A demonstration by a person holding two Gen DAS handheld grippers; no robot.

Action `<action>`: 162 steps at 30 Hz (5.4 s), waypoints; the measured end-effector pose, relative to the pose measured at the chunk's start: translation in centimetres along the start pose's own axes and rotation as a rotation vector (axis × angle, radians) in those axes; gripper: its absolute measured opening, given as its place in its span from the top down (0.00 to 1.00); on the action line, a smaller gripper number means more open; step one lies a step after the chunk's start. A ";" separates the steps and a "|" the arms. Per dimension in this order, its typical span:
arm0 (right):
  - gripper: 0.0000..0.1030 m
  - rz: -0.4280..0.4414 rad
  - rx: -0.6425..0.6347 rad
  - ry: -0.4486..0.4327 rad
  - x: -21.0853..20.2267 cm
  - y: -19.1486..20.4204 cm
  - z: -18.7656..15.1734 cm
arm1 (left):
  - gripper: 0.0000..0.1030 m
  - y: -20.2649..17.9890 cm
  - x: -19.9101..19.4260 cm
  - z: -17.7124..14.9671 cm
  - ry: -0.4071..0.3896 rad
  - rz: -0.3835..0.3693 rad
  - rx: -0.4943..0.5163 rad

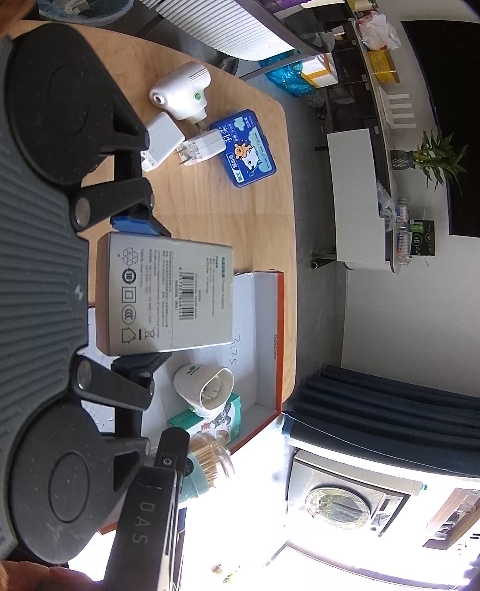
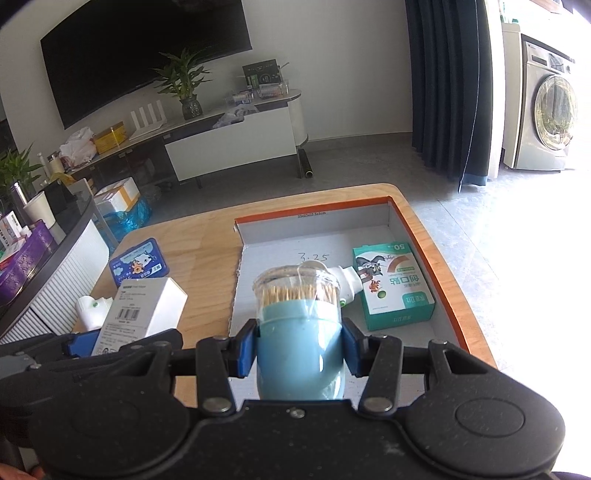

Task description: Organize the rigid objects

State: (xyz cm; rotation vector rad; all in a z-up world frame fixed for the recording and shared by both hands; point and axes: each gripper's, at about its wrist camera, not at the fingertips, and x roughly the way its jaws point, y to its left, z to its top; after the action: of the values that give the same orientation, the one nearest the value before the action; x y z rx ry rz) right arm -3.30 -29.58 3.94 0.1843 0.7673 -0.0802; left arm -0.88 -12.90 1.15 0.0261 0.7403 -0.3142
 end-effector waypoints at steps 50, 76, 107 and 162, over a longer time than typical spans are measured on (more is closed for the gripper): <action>0.45 -0.078 0.056 0.001 2.1 -5.6 2.0 | 0.42 -5.0 4.3 1.1 0.061 -0.087 0.082; 0.45 -0.067 0.034 0.053 6.6 -7.0 4.7 | 0.42 -6.2 6.3 2.1 0.090 -0.121 0.101; 0.32 -0.068 0.063 -0.082 2.7 -8.0 4.9 | 0.24 -7.1 6.4 2.8 0.109 -0.157 0.084; 0.25 0.058 -0.086 0.007 3.8 2.8 1.4 | 0.00 4.8 1.7 1.5 0.060 0.191 -0.012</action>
State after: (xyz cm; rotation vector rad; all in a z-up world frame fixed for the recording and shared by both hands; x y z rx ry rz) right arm 0.81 -27.08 2.63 0.1255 0.7703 0.0085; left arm 2.71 -9.01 0.74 0.0949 0.7928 -0.1274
